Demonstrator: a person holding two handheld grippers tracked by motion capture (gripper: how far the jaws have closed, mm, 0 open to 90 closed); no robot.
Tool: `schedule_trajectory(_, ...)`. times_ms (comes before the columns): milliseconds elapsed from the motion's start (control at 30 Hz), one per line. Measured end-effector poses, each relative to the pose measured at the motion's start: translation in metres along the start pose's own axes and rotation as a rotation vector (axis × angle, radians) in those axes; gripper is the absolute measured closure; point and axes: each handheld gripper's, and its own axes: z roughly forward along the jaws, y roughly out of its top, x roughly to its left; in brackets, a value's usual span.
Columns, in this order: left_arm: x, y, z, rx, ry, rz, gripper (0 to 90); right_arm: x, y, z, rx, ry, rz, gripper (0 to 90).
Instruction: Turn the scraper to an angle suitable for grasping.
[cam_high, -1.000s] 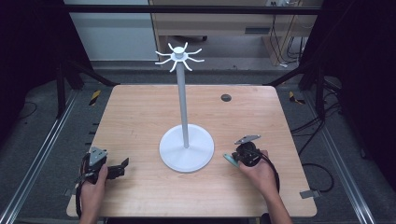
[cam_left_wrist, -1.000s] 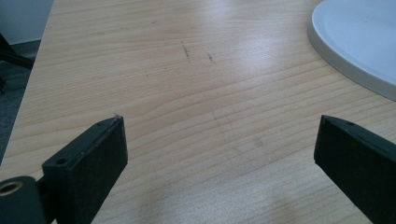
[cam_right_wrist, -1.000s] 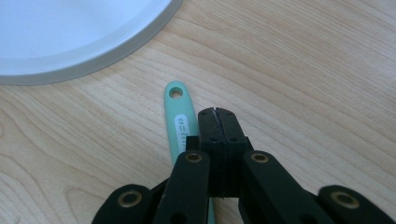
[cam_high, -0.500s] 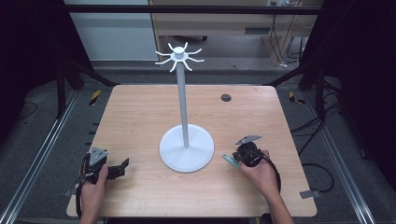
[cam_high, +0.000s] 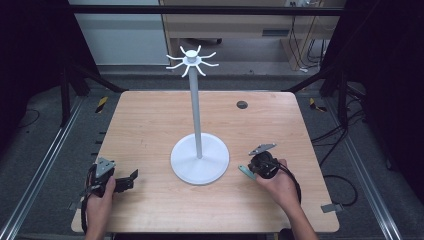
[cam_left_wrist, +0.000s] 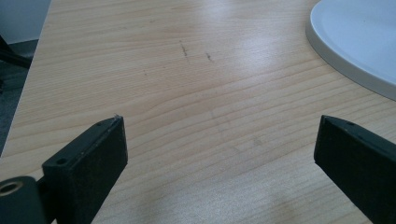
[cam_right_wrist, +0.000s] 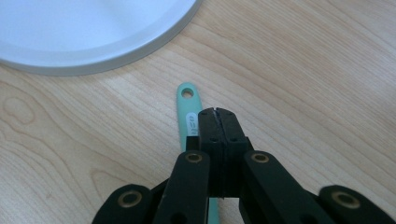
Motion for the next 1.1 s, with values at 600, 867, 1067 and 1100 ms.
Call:
schedule_trajectory(600, 0.0, 0.0, 0.0, -0.003, -0.006, 0.0, 2.3, 0.005, 0.013, -0.001, 0.079, -0.011, -0.071, 88.7)
schedule_trajectory(867, 0.0, 0.0, -0.001, -0.004, -0.006, -0.001, 2.3, 0.005, 0.018, -0.004, 0.105, -0.012, -0.089, 83.4)
schedule_trajectory(1067, 0.001, 0.0, -0.002, -0.01, 0.0, -0.005, 2.4, 0.005, 0.022, -0.005, 0.125, -0.006, -0.091, 75.8)
schedule_trajectory(1100, 0.001, 0.0, -0.002, -0.01, 0.0, -0.006, 2.4, 0.005, 0.023, -0.005, 0.127, -0.005, -0.092, 75.0)
